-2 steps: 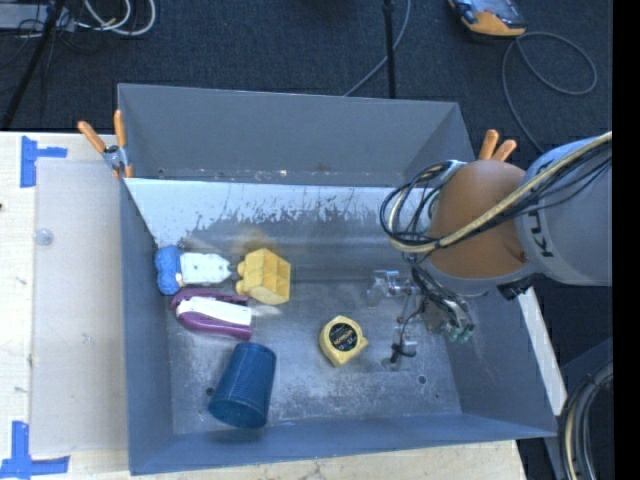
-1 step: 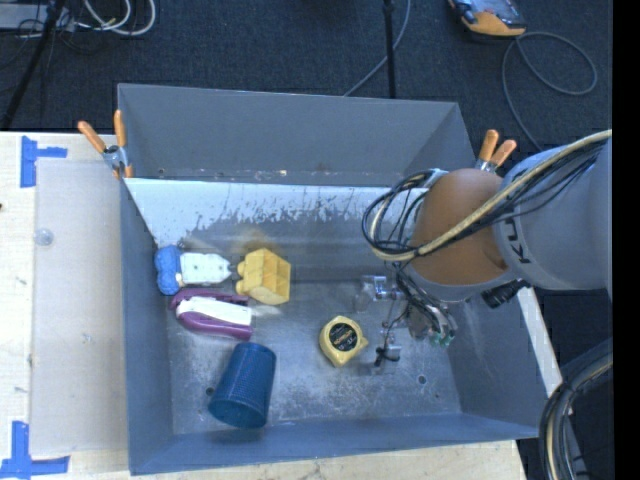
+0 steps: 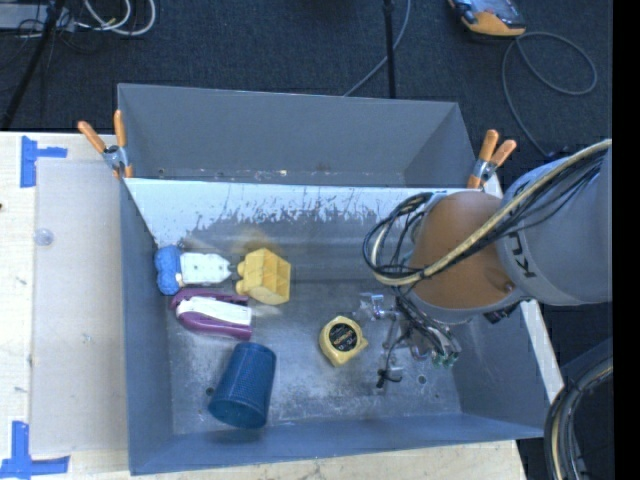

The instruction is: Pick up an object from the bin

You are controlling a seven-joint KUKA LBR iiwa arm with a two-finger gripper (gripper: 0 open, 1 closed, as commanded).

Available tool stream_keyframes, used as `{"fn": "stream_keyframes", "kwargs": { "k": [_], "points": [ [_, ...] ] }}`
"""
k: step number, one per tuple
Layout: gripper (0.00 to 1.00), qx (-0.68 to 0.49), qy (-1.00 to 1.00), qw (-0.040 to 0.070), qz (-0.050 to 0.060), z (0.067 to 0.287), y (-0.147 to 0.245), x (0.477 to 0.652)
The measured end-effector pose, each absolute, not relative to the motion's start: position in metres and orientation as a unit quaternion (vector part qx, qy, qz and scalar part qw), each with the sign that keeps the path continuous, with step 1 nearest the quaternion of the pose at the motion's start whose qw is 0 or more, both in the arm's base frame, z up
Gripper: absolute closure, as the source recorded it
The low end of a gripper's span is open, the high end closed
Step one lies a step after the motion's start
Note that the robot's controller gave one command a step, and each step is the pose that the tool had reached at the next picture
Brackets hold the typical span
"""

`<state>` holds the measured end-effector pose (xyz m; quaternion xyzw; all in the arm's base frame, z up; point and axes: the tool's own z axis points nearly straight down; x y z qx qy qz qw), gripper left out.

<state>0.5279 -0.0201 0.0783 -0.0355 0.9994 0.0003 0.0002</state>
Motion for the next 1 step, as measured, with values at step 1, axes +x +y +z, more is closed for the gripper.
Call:
{"fn": "stream_keyframes", "kwargs": {
  "k": [1],
  "points": [
    [1.0, 0.008, 1.0, -0.001, 0.001, 0.0694, 0.0354, 0.5535]
  ]
}}
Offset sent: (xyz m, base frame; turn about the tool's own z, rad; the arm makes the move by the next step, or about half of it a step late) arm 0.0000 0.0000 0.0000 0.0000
